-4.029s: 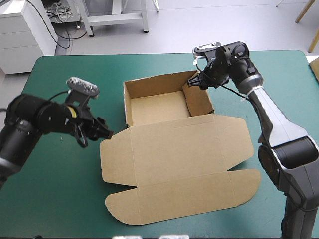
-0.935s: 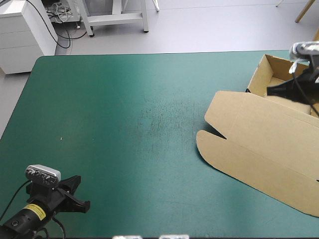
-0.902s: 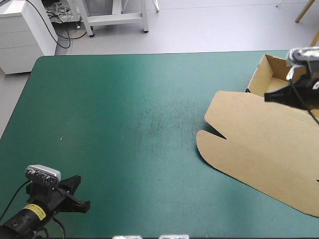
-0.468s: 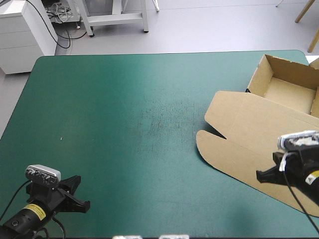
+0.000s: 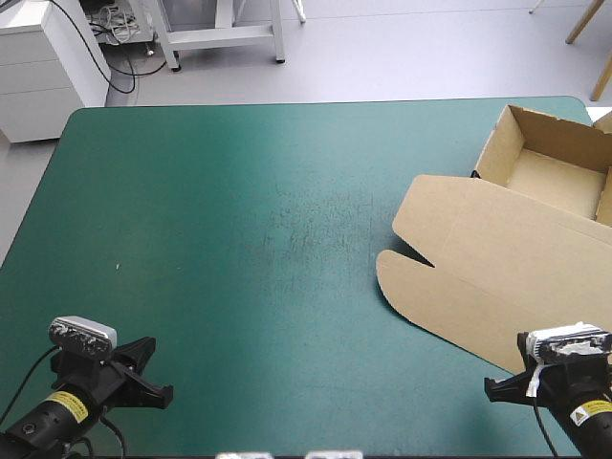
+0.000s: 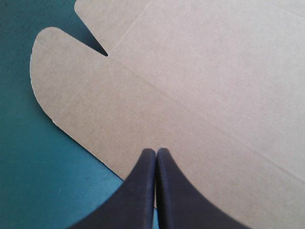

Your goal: Fold the box

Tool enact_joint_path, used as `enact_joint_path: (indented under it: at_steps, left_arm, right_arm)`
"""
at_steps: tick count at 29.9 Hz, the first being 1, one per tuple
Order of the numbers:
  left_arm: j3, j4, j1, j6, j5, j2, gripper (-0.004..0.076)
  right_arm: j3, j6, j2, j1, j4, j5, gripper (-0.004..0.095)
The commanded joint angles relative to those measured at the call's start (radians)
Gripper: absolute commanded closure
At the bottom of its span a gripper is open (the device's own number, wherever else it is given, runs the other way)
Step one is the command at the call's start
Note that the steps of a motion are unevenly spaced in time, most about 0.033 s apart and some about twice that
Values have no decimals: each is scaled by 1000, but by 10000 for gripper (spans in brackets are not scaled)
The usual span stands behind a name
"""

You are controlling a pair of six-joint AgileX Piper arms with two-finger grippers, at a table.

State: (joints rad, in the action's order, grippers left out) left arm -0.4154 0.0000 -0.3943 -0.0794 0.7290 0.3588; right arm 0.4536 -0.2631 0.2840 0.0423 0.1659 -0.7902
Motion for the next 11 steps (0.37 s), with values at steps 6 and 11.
enact_joint_path:
  at_steps: [6,11]
  left_arm:
    - [-21,-20,-6,-6,-64,8,731]
    - [-21,-20,-6,-6,-64,8,731]
  right_arm:
    - [22,-9,4,-4,17,78,924]
    - [22,-9,4,-4,17,86,924]
